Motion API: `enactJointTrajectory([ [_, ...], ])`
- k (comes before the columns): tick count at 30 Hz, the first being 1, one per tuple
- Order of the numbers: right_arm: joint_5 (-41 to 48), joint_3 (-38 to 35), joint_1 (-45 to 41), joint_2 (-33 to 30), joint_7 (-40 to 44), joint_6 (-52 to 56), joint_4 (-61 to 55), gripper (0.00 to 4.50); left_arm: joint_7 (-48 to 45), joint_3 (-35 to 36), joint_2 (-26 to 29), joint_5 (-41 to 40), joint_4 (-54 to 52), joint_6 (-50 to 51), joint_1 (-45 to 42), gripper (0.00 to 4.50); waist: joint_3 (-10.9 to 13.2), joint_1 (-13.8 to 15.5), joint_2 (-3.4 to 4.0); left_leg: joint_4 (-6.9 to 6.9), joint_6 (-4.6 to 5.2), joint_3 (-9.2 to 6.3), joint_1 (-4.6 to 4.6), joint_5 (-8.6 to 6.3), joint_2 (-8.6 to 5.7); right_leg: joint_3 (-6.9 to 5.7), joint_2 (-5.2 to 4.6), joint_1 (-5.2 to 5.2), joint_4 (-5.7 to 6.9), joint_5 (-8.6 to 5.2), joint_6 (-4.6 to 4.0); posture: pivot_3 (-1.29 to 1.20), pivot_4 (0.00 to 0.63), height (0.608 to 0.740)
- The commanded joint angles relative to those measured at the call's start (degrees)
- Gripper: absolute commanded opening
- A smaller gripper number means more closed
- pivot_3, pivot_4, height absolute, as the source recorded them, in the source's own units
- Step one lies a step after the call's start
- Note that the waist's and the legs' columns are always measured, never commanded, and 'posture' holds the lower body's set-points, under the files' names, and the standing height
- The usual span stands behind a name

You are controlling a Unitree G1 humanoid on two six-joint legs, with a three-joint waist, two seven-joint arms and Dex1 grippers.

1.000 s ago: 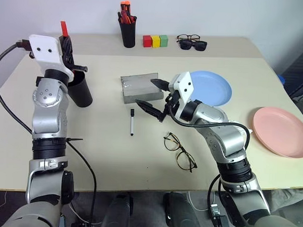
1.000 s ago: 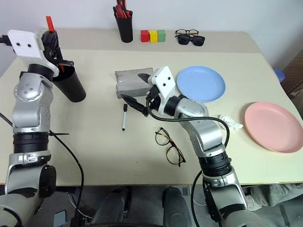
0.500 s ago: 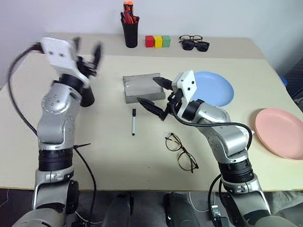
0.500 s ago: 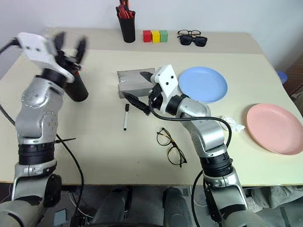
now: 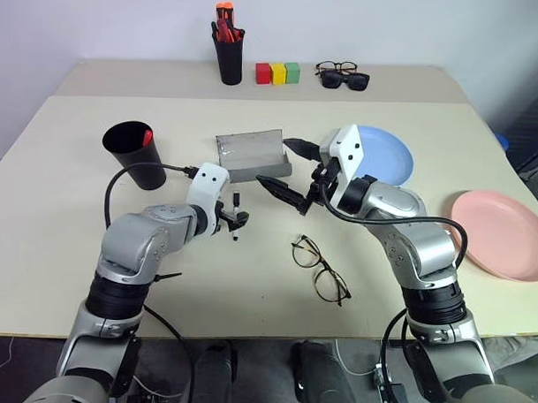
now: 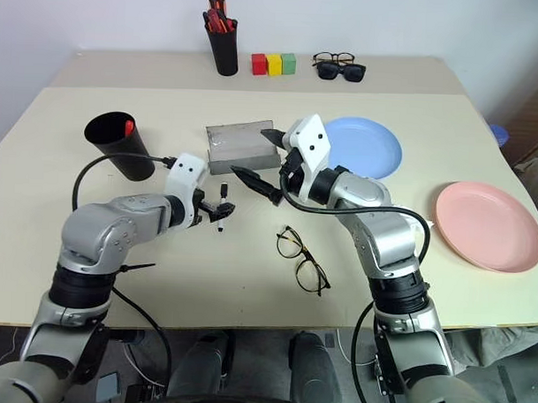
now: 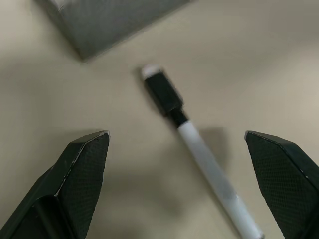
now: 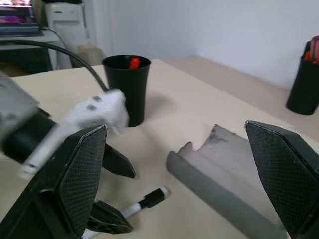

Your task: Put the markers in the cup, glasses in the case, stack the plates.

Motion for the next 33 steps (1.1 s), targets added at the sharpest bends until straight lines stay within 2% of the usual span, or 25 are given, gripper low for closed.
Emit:
enactJointTrajectory([
  [1, 0.65, 0.85, 0.49, -0.36, 0.69, 0.0, -3.64, 4.5, -0.16, -0.36, -1.87, 0.96, 2.49, -0.26, -1.28, 3.77, -0.02, 0.07, 0.02, 0.01, 0.0, 0.0, 0.01, 0.0, -0.01, 0.0, -0.01, 0.01, 0.0, 0.0, 0.0, 0.0, 0.15, 0.74],
  [5, 0.58, 0.95, 0.98, -0.53, 0.77, 0.29, -4.2, 4.5, -0.38, -0.74, -2.58, 2.3, 4.03, -1.22, -1.81, 1.79, -0.02, 0.17, 0.02, 0.02, -0.01, 0.01, 0.01, 0.0, -0.02, 0.0, -0.03, 0.03, -0.02, 0.0, 0.0, 0.0, 0.15, 0.74],
  [8, 0.44, 1.28, 1.49, -1.03, 1.17, 0.51, -4.65, 4.5, -1.85, -2.54, -0.45, 4.37, 3.72, -5.26, -1.72, 0.22, -0.02, 0.27, 0.02, 0.02, -0.01, 0.01, 0.0, 0.0, -0.02, 0.0, -0.04, 0.03, -0.03, 0.0, 0.0, 0.0, 0.15, 0.74],
  [9, 0.26, 1.24, 1.71, -1.33, 1.21, 0.47, -4.75, 4.5, -3.24, -0.73, 0.69, 4.44, 1.72, -9.64, -0.8, 0.09, -0.02, 0.26, 0.02, 0.01, -0.01, 0.01, 0.0, 0.0, -0.02, 0.0, -0.03, 0.03, -0.04, 0.0, 0.0, 0.0, 0.15, 0.74],
  [11, 0.07, 1.17, 1.93, -1.66, 1.19, 0.39, -4.85, 4.5, -4.94, 1.75, 1.82, 4.33, -0.52, -15.0, 0.45, 0.09, -0.01, 0.08, 0.02, 0.0, -0.01, 0.02, 0.0, 0.0, -0.02, 0.0, -0.04, 0.01, -0.04, 0.0, 0.0, 0.0, 0.15, 0.74],
  [13, 0.22, 0.87, 2.12, -2.05, 1.11, 0.41, -4.87, 4.5, -7.81, 4.83, 3.62, 4.64, -4.47, -24.79, 2.7, 0.09, -0.01, -0.1, 0.02, -0.02, -0.01, 0.02, 0.0, 0.0, -0.01, 0.01, -0.04, -0.02, -0.04, 0.0, -0.01, 0.0, 0.15, 0.74],
  [16, 0.54, 0.64, 2.24, -2.58, 1.29, 0.39, -4.75, 4.5, -12.65, 13.88, 3.94, 1.08, -10.43, -38.69, 5.59, 0.09, 0.0, 0.03, 0.03, -0.06, -0.02, 0.05, -0.02, 0.0, 0.03, 0.02, -0.04, -0.08, -0.05, -0.01, -0.04, 0.0, 0.15, 0.74],
  [18, 0.6, 1.14, 1.87, -2.33, 1.73, 0.04, -4.14, 4.5, -4.48, 22.48, 2.26, 0.97, -5.32, -41.5, -0.4, 0.09, 0.0, 0.38, 0.03, -0.04, -0.02, 0.05, -0.03, 0.01, 0.02, 0.0, -0.07, -0.05, -0.06, -0.01, -0.05, 0.0, 0.15, 0.74],
  [19, 0.62, 1.49, 1.52, -1.96, 1.92, -0.17, -3.76, 4.5, 0.37, 24.69, 2.47, 3.63, -1.76, -43.17, -3.35, 0.09, -0.01, 0.65, -0.01, 0.0, -0.02, 0.03, -0.03, 0.01, 0.01, -0.01, -0.08, -0.02, -0.06, -0.01, -0.04, 0.0, 0.15, 0.74],
  [21, 0.71, 1.95, 0.89, -1.22, 2.16, -0.39, -3.17, 4.5, 5.14, 25.33, 3.95, 9.03, 3.13, -47.1, -6.05, 0.09, -0.01, 0.95, -0.01, 0.07, -0.02, 0.02, -0.03, 0.01, -0.01, -0.04, -0.06, 0.05, -0.12, 0.0, -0.02, 0.0, 0.15, 0.74],
  [25, 0.59, 2.83, -0.13, 0.15, 2.76, -0.98, -2.25, 4.5, 8.94, 24.91, 6.51, 16.29, 11.9, -57.74, -7.3, 0.09, -0.02, 1.31, 0.0, 0.02, 0.01, 0.1, -0.01, -0.01, -0.04, -0.01, -0.08, 0.04, -0.14, -0.02, 0.02, 0.0, 0.15, 0.74],
  [33, 0.36, 3.73, 0.18, 1.36, 2.62, -1.17, -2.75, 4.5, 7.49, 24.3, 3.17, 15.6, 23.97, -69.34, -6.62, 0.09, -0.02, 1.59, -0.03, 0.05, 0.0, 0.08, -0.08, -0.01, -0.08, -0.03, -0.13, 0.01, -0.14, -0.01, 0.02, 0.0, 0.15, 0.74],
])
